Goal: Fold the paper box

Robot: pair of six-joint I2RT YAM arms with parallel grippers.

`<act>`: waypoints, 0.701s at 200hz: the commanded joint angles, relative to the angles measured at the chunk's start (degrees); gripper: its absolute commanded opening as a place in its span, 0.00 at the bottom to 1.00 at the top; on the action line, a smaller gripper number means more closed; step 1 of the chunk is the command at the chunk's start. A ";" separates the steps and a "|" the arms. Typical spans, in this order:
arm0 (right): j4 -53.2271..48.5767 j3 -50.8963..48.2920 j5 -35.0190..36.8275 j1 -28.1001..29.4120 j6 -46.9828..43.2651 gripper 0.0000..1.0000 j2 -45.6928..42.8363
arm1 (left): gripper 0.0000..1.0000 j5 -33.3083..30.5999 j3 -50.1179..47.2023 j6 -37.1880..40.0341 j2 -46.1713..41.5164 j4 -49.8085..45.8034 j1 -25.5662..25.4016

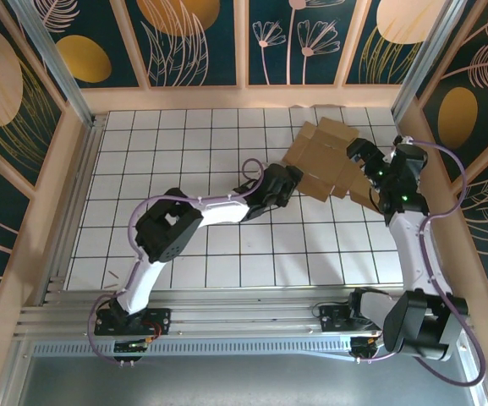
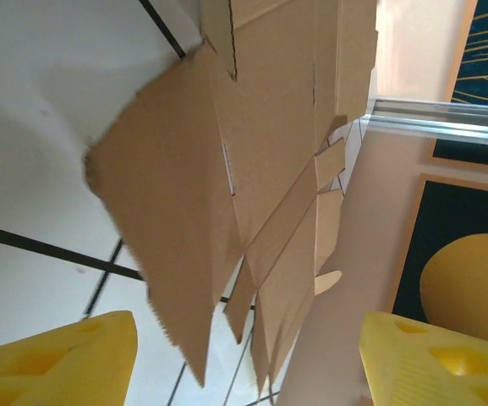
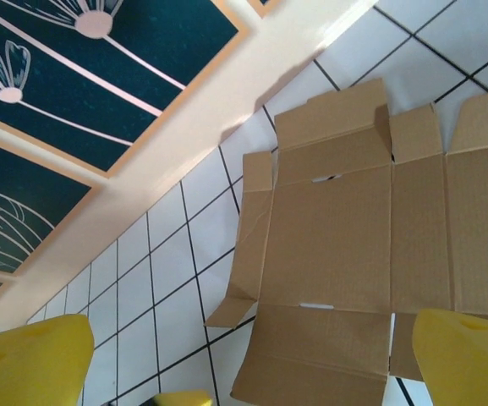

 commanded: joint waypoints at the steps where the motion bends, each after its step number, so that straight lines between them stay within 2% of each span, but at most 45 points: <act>1: -1.61 -0.43 2.54 -0.65 -2.41 0.98 -3.41 | 0.70 1.10 4.33 -6.64 4.99 -3.07 -0.41; 56: -4.87 0.89 1.53 -1.63 -6.75 0.99 -5.51 | 0.62 -0.52 17.58 -4.74 13.23 -9.96 -0.54; 75: -5.19 0.88 2.20 -1.86 -6.90 0.99 -6.51 | 0.49 -0.45 19.20 -5.58 15.06 -10.05 -0.54; 103: -5.36 0.89 2.31 -1.96 -6.90 0.99 -7.63 | 0.20 0.50 21.36 -4.19 16.15 -9.85 -0.51; 120: -5.63 1.13 2.37 -1.99 -6.82 0.99 -7.79 | 0.07 0.35 20.65 -2.10 14.61 -9.79 -0.54; 129: -5.72 1.32 2.37 -1.96 -6.72 0.99 -7.73 | 0.01 0.30 20.05 0.10 13.27 -9.85 -0.43; 140: -5.89 1.69 2.33 -1.96 -6.57 0.99 -7.47 | 0.00 1.47 18.65 2.63 11.30 -9.55 0.01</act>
